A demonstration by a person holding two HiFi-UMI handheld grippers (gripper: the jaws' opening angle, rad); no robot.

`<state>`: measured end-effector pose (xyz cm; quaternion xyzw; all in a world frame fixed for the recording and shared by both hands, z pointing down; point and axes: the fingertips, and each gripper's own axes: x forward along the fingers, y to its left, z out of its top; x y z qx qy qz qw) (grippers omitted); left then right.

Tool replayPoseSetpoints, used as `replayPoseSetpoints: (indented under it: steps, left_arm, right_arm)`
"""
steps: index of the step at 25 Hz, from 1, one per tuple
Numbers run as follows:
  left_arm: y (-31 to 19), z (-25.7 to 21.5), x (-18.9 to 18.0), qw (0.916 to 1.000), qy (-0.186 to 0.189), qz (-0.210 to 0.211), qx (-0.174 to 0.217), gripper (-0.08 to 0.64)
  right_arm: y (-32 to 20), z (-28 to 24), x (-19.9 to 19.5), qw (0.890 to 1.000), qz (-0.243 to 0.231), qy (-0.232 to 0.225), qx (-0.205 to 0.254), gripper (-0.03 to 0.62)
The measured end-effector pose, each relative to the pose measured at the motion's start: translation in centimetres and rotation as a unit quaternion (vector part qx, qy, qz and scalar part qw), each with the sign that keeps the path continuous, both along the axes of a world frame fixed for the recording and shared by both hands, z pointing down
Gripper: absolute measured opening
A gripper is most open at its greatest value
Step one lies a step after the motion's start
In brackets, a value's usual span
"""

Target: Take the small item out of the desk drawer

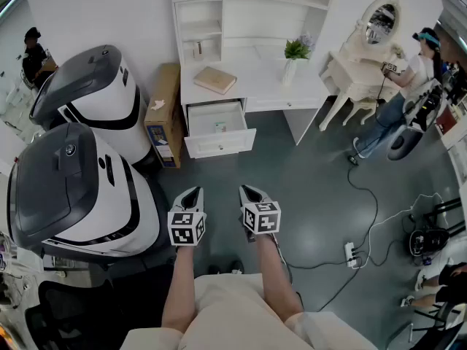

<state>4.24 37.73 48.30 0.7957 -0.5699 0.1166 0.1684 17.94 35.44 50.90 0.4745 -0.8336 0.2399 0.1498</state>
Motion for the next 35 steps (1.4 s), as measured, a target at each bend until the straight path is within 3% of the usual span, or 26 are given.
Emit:
replayPoseSetpoints:
  steps: [8, 11, 18, 23, 27, 35]
  left_arm:
    - [0.4, 0.2, 0.7, 1.0000, 0.001, -0.006, 0.001, 0.017]
    - [0.5, 0.1, 1.4, 1.0000, -0.002, -0.006, 0.001, 0.017]
    - [1.7, 0.3, 3.3, 0.9976, -0.065, 0.018, 0.013, 0.017]
    - [1.6, 1.4, 3.3, 0.9989, -0.046, 0.004, -0.003, 0.015]
    - [0.2, 1.8, 3.7, 0.9991, -0.039, 0.014, -0.010, 0.015]
    - [-7.2, 2.5, 2.1, 0.9986, -0.047, 0.022, -0.013, 0.015]
  right_arm:
    - [0.6, 0.2, 0.9, 1.000, -0.012, 0.010, 0.002, 0.026]
    - [0.3, -0.1, 2.1, 1.000, 0.002, -0.007, 0.007, 0.026]
    - [0.0, -0.5, 2.9, 0.998, -0.013, -0.061, 0.025, 0.025]
    - [0.1, -0.6, 2.9, 0.996, -0.046, -0.058, 0.040, 0.025]
    - [-1.4, -1.6, 3.4, 0.992, -0.035, -0.103, 0.061, 0.025]
    - [-8.4, -0.4, 2.7, 0.994, -0.029, -0.087, 0.056, 0.025]
